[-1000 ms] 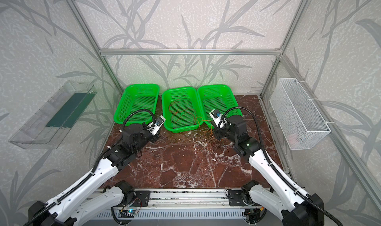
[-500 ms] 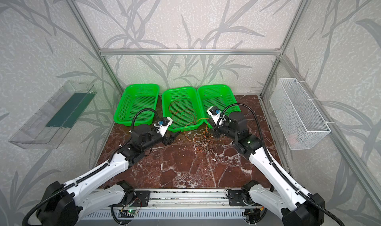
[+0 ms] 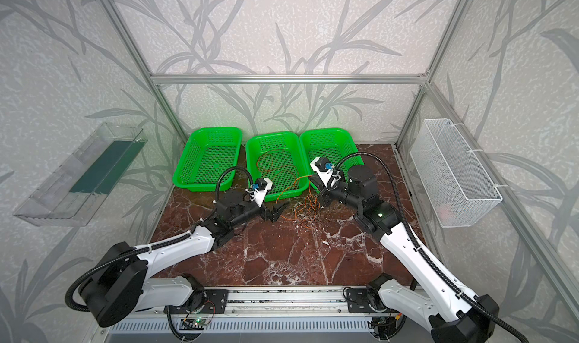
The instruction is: Untangle the cables
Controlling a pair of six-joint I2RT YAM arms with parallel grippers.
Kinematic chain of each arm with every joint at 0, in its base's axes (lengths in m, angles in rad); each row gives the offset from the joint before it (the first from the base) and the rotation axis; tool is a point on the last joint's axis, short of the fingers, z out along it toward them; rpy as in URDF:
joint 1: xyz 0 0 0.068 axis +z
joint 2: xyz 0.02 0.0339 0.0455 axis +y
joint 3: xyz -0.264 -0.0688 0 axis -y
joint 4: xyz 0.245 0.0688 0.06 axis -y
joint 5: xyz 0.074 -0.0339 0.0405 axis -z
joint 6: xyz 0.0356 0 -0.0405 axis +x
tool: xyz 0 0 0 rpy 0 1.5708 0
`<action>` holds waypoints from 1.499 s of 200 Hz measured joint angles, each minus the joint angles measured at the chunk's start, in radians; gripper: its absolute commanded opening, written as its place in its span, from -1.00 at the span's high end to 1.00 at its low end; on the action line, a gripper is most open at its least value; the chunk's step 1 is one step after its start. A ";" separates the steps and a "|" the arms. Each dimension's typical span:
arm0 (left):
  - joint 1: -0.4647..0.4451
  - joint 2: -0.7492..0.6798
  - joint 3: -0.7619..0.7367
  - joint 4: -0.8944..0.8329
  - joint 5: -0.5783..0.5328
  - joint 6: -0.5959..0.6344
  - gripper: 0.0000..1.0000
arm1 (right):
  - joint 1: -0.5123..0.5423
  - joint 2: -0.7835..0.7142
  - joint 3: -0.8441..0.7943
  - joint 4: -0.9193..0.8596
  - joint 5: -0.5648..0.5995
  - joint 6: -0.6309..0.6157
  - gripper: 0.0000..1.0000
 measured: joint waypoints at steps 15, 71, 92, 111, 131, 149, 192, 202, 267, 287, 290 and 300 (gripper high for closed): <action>-0.010 0.019 -0.002 0.040 -0.017 -0.009 -0.90 | 0.002 0.000 0.005 0.001 -0.003 0.001 1.00; -0.032 0.146 -0.011 0.219 -0.079 -0.036 -0.40 | 0.018 0.000 0.010 0.002 -0.027 0.015 1.00; -0.034 0.202 -0.013 0.285 -0.106 -0.046 -0.32 | 0.018 -0.002 0.010 0.002 -0.031 0.019 1.00; -0.034 0.238 -0.013 0.329 -0.121 -0.046 0.23 | 0.018 -0.011 0.010 0.002 -0.033 0.022 1.00; -0.034 0.259 -0.018 0.359 -0.134 -0.042 0.80 | 0.018 -0.024 0.010 0.002 -0.030 0.023 1.00; -0.034 0.251 -0.031 0.357 -0.166 -0.014 0.89 | 0.018 -0.039 0.009 0.002 -0.006 0.023 1.00; -0.034 0.062 -0.045 0.179 -0.304 0.161 1.00 | 0.002 -0.083 -0.025 -0.006 0.126 0.019 1.00; -0.032 -0.003 -0.036 0.109 -0.331 0.209 1.00 | -0.008 -0.085 -0.048 -0.009 0.169 0.014 1.00; -0.017 -0.307 0.082 -0.306 -0.379 0.475 1.00 | -0.017 -0.024 -0.174 -0.069 0.445 -0.037 1.00; -0.014 -0.351 0.108 -0.414 -0.364 0.517 1.00 | -0.018 -0.023 -0.183 -0.067 0.479 -0.055 1.00; -0.013 -0.355 0.114 -0.431 -0.359 0.522 1.00 | -0.017 -0.023 -0.183 -0.066 0.483 -0.057 1.00; -0.011 -0.365 0.137 -0.484 -0.346 0.541 1.00 | -0.017 -0.023 -0.183 -0.064 0.495 -0.063 1.00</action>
